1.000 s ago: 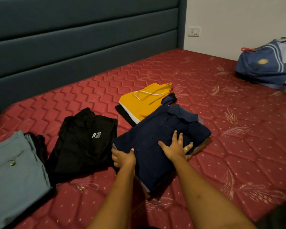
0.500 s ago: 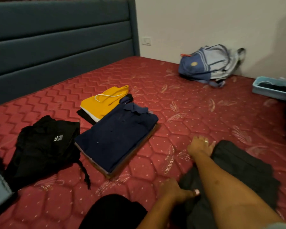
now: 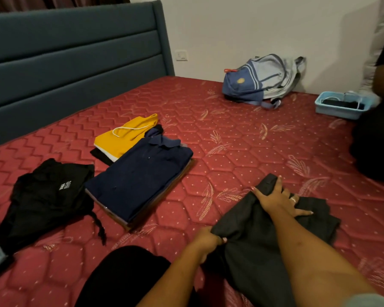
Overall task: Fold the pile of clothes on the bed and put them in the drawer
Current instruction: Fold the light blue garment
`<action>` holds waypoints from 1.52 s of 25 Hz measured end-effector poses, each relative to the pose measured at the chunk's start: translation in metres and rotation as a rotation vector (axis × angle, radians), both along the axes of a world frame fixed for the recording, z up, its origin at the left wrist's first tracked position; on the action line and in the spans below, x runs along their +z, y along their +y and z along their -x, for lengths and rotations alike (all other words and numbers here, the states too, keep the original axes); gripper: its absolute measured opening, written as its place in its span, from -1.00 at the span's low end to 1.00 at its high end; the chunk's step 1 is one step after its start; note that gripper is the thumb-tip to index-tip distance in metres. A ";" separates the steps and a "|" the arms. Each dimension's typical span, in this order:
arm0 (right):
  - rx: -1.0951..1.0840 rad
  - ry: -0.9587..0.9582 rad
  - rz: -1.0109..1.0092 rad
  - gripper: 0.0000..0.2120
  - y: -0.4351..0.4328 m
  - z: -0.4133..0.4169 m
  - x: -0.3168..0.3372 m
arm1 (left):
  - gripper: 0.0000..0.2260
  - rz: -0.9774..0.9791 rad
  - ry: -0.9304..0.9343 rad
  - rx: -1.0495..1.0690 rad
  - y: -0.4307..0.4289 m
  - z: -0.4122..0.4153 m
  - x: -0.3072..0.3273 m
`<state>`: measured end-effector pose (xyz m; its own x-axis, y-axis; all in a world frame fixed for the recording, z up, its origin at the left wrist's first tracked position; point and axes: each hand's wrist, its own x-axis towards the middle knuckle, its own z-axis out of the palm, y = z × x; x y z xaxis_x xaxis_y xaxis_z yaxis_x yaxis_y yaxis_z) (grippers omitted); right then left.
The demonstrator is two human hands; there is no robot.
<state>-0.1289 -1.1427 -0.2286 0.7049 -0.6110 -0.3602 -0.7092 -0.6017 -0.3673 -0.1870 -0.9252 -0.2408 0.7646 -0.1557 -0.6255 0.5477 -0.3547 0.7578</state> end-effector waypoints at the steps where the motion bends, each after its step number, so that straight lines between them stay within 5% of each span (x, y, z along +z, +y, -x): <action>1: 0.001 -0.018 0.012 0.05 0.002 -0.002 -0.003 | -0.72 -0.004 0.007 0.008 0.006 -0.008 0.004; 5: 0.146 0.036 0.071 0.26 0.012 -0.016 0.012 | -0.76 -0.080 0.004 0.034 0.043 -0.037 0.015; 9: 0.339 0.147 -0.103 0.30 0.032 -0.033 0.014 | -0.72 -0.211 -0.010 0.077 0.089 -0.055 0.010; 12: 0.328 0.070 -0.347 -0.20 0.057 -0.034 0.009 | -0.70 -0.233 -0.014 0.064 0.111 -0.061 0.015; 15: 0.447 0.107 -0.190 -0.28 0.090 -0.045 0.035 | -0.74 -0.183 -0.016 0.066 0.123 -0.065 0.032; 19: 0.539 -0.099 -0.075 -0.47 0.155 -0.066 0.085 | -0.84 -0.071 -0.006 0.203 0.161 -0.074 0.069; 29: 0.732 -0.480 -0.049 -0.48 0.324 -0.082 0.188 | -0.86 0.024 -0.232 0.507 0.320 -0.035 0.168; 38: 1.181 -0.418 0.076 -0.50 0.531 -0.057 0.191 | -0.78 0.194 -0.212 0.882 0.467 0.080 0.137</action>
